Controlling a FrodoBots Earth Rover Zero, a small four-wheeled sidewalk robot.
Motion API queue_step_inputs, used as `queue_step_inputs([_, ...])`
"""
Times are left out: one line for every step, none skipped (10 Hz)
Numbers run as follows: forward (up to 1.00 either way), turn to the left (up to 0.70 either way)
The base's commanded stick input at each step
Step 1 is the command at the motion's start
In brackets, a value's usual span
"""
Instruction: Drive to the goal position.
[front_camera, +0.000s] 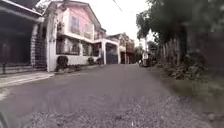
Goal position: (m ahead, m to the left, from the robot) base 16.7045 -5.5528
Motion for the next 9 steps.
queue_step_inputs([0.70, -0.06])
queue_step_inputs([0.70, 0.00])
queue_step_inputs([0.70, 0.00])
queue_step_inputs([0.70, 0.00])
queue_step_inputs([0.70, 0.00])
queue_step_inputs([0.70, 0.00])
queue_step_inputs([0.70, 0.00])
queue_step_inputs([0.70, 0.00])
queue_step_inputs([0.70, 0.00])
